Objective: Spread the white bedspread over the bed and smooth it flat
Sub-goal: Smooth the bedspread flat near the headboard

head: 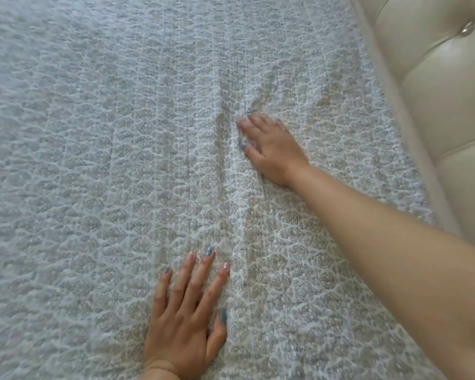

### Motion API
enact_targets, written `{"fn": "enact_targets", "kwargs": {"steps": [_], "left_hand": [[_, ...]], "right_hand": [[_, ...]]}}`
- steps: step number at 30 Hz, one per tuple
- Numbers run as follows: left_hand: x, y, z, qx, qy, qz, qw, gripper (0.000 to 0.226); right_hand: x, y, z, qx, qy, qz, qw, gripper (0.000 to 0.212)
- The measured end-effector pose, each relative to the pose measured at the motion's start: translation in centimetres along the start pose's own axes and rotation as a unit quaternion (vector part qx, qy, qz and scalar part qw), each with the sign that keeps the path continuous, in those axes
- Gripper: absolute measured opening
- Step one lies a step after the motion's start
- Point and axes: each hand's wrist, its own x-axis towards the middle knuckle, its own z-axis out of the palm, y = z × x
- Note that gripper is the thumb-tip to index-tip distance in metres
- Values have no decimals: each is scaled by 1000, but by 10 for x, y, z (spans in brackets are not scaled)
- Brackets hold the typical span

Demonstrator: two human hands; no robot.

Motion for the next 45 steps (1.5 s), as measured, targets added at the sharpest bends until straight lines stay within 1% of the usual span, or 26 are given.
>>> {"fn": "enact_targets", "kwargs": {"steps": [1, 2, 3, 4, 6, 7, 9, 12, 14, 17, 18, 19, 20, 22, 23, 24, 25, 26, 28, 30, 32, 37, 40, 42, 44, 45], "left_hand": [[1, 2, -1, -1, 5, -1, 1000, 72], [1, 5, -2, -2, 8, -1, 1000, 72], [2, 8, -2, -3, 15, -1, 1000, 72], [3, 10, -2, -2, 26, -2, 1000, 71], [3, 14, 0, 5, 49, -10, 999, 69], [5, 15, 2, 3, 57, -8, 998, 68], [5, 11, 5, 5, 65, -3, 998, 69], [9, 3, 7, 12, 67, -5, 998, 69], [13, -1, 5, 3, 55, 4, 998, 74], [18, -5, 5, 17, 38, 14, 999, 79], [20, -6, 4, 19, 35, 7, 999, 78], [18, -3, 3, 14, 29, -1, 999, 75], [22, -4, 2, 16, 30, -5, 999, 73], [22, -1, 0, 19, 28, -9, 999, 69], [19, 1, 1, 23, 26, -7, 999, 68], [18, 1, 1, 23, 27, -6, 999, 67], [18, 0, 0, 26, 27, -4, 999, 67], [16, 1, 0, 26, 27, -1, 999, 66], [15, 3, 0, 26, 26, 1, 999, 66], [18, 3, -1, 27, 29, -2, 999, 65], [19, 0, -3, 25, 34, -3, 999, 64], [11, -3, -5, 14, 37, 0, 999, 63], [17, -1, -6, 14, 37, -8, 999, 62], [5, 3, -6, -8, 8, -21, 1000, 59], [-26, 5, -4, -19, -20, -33, 999, 57], [-46, 7, -3, -19, -36, -37, 999, 57]], "right_hand": [[0, 11, -8, 11, 39, -2, 999, 53], [0, 30, -14, -1, 99, 39, 994, 52], [1, 54, -20, -32, 146, 119, 981, 55], [2, 79, -27, -60, 150, 211, 964, 60], [7, 116, -35, -66, 55, 351, 932, 67], [14, 125, -38, -56, 18, 378, 924, 69], [35, 112, -31, -47, 6, 351, 935, 69], [54, 51, -9, -56, 25, 195, 979, 60], [49, 11, 3, -48, 16, 85, 995, 56], [38, -20, 7, -31, -34, 0, 999, 56], [31, -22, 6, -15, -32, -21, 999, 55], [18, -21, 6, 25, -15, -38, 999, 53], [9, -17, 2, 91, 27, -41, 995, 49], [-17, -2, -8, 197, 162, 35, 966, 40], [-31, 10, -13, 196, 234, 92, 948, 38], [-45, 22, -18, 152, 290, 153, 932, 39], [-59, 38, -21, 87, 313, 214, 921, 42], [-78, 53, -21, 28, 300, 278, 912, 45], [-122, 77, -16, -17, 221, 400, 889, 51], [-153, 80, -4, -5, 154, 450, 880, 55], [-167, 52, 14, -8, 117, 419, 900, 58], [-223, -67, 58, -37, 55, 237, 969, 57], [-270, -109, 72, -26, 13, 172, 985, 56], [-307, -128, 76, -27, -13, 118, 993, 55], [-346, -129, 75, -14, -35, 42, 998, 55], [-363, -120, 71, -18, -19, 27, 999, 54]]}}
